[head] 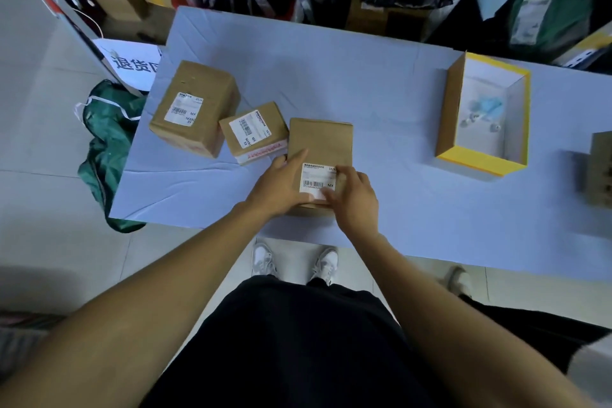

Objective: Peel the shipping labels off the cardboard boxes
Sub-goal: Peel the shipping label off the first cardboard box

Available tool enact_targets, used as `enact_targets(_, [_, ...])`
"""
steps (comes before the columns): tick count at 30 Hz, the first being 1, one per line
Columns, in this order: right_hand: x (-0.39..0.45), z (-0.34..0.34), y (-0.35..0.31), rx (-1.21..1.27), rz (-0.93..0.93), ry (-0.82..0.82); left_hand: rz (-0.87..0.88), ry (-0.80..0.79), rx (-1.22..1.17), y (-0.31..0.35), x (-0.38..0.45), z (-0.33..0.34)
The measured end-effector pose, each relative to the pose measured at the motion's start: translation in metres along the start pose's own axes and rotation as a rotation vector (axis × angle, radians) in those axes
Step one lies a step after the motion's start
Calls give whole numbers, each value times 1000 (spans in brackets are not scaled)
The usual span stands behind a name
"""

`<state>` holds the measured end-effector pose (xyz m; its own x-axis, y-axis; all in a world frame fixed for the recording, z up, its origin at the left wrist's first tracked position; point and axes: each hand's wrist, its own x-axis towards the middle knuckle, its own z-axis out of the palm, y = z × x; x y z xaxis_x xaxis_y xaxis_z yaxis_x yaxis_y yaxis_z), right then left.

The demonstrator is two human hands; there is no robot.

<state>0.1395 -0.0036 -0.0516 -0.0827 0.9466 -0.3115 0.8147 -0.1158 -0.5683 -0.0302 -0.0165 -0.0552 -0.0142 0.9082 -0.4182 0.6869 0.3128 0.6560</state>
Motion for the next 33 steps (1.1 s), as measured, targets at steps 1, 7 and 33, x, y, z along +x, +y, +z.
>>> enact_targets(1, [-2,0,1,12,6,6,-2,7,-26,-2,-2,3])
enact_targets(7, [-5,7,-3,187,15,105,-13,-6,-147,-12,0,12])
enact_targets(33, [7,7,2,186,-9,113,3,-17,-226,-18,7,18])
